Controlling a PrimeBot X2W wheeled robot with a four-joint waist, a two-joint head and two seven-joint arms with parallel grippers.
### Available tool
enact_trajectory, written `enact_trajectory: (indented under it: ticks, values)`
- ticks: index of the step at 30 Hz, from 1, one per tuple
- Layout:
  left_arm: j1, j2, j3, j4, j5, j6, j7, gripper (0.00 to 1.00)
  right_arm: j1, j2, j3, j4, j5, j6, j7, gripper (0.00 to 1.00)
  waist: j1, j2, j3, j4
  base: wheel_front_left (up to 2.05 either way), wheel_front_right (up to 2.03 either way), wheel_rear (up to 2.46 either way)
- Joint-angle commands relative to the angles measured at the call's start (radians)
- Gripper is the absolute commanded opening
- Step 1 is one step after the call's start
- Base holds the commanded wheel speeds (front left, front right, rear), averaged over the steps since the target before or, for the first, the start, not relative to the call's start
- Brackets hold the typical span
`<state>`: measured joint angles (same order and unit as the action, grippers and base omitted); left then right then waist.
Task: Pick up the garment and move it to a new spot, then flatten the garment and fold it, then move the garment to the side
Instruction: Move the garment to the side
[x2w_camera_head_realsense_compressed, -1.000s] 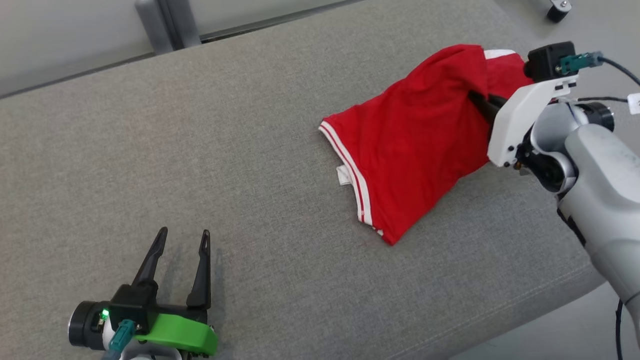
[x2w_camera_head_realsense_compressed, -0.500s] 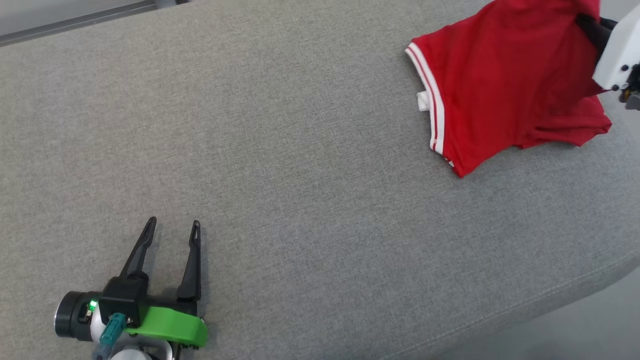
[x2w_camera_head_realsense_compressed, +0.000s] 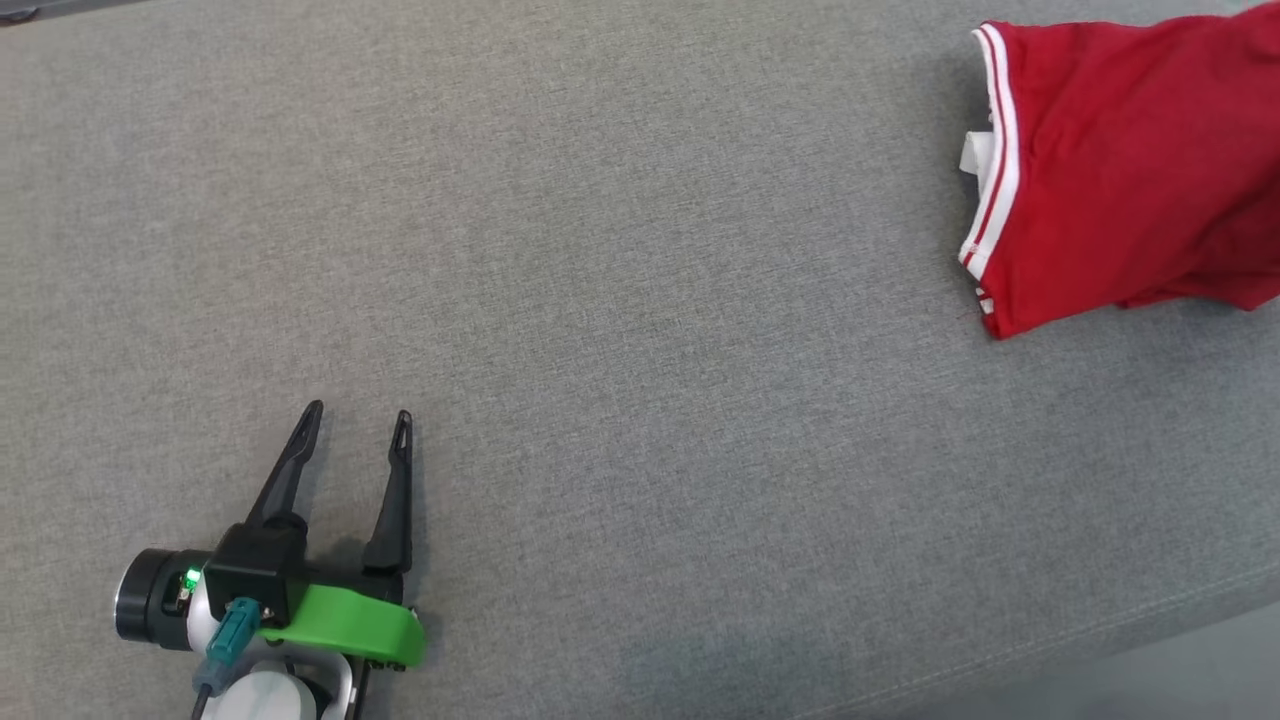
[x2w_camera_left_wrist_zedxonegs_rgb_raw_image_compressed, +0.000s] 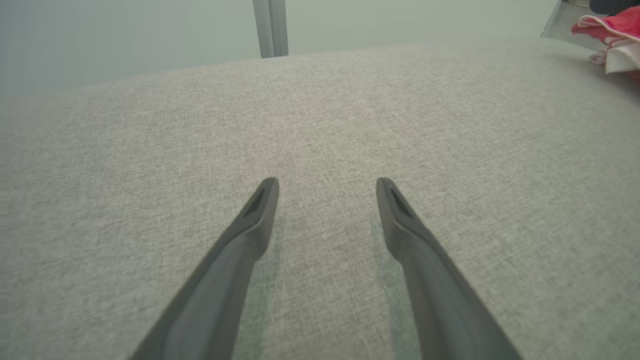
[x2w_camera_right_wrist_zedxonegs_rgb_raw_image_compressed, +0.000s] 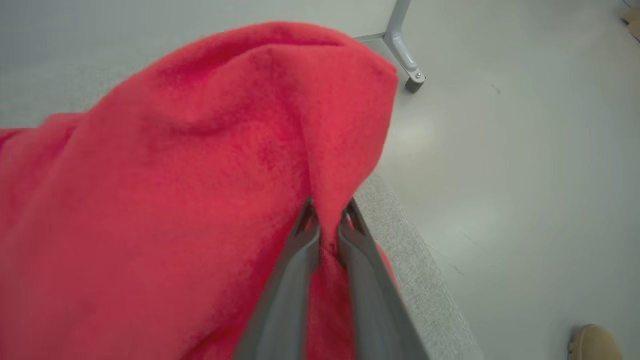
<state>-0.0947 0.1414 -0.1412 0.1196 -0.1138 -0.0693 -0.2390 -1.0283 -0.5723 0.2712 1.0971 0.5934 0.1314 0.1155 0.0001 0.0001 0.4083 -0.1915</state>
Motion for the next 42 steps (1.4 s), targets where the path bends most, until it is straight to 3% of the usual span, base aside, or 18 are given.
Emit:
enact_trajectory:
  ticks: [1, 2, 3, 5, 7, 17, 22, 28, 35, 42]
  values:
    - [-0.013, -0.001, 0.003, -0.002, -0.007, 0.010, -0.002, 1.00, 0.004, 0.004, 0.000, 0.020, -0.035, -0.002, -0.050, 0.22, -0.0001, -0.0001, 0.013, 0.018, 0.00, 0.00, 0.00]
    - [-0.011, -0.003, 0.005, -0.002, -0.010, 0.012, -0.003, 1.00, 0.000, 0.005, 0.005, 0.029, -0.064, -0.002, -0.108, 0.45, -0.0001, -0.0001, 0.015, 0.020, 0.00, 0.00, 0.00]
    - [-0.010, -0.003, 0.005, -0.004, -0.012, 0.014, -0.004, 1.00, -0.005, 0.001, 0.008, 0.031, -0.093, -0.002, -0.180, 1.00, -0.0001, -0.0001, 0.018, 0.022, 0.00, 0.00, 0.00]
    - [-0.011, -0.001, 0.006, -0.005, -0.014, 0.017, -0.006, 1.00, -0.009, -0.001, -0.020, 0.070, -0.127, -0.002, -0.304, 1.00, -0.0001, -0.0001, 0.023, 0.026, 0.00, 0.00, 0.00]
    - [-0.010, 0.000, 0.006, -0.003, -0.017, 0.019, -0.008, 1.00, -0.012, 0.012, -0.031, 0.099, -0.167, -0.002, -0.355, 1.00, -0.0001, -0.0001, 0.024, 0.026, 0.00, 0.00, 0.00]
    - [0.004, -0.002, 0.026, 0.000, -0.039, 0.035, -0.018, 1.00, 0.008, 0.046, -0.076, 0.161, -0.270, -0.002, -0.381, 1.00, -0.0001, -0.0001, -0.002, 0.004, 0.00, 0.00, 0.00]
    - [0.036, 0.000, 0.038, -0.001, -0.054, 0.035, -0.021, 1.00, 0.064, 0.048, -0.126, -0.007, -0.310, -0.002, -0.381, 1.00, -0.0001, -0.0001, -0.053, -0.010, 0.00, 0.00, 0.00]
    - [0.073, -0.014, 0.063, -0.004, -0.083, 0.038, -0.025, 1.00, 0.226, 0.073, -0.260, -0.324, -0.379, -0.002, -0.381, 1.00, -0.0001, -0.0001, -0.147, 0.004, 0.00, 0.00, 0.00]
    - [0.122, -0.042, 0.080, -0.012, -0.099, 0.028, -0.026, 1.00, 0.536, 0.155, -0.420, -0.672, -0.452, -0.002, -0.381, 1.00, -0.0001, -0.0001, -0.267, 0.063, 0.00, 0.00, 0.00]
    - [0.185, -0.060, 0.109, 0.015, -0.078, 0.053, -0.026, 1.00, 0.806, 0.267, -0.491, -0.820, -0.544, -0.002, -0.381, 1.00, -0.0001, -0.0001, -0.371, 0.138, 0.00, 0.00, 0.00]
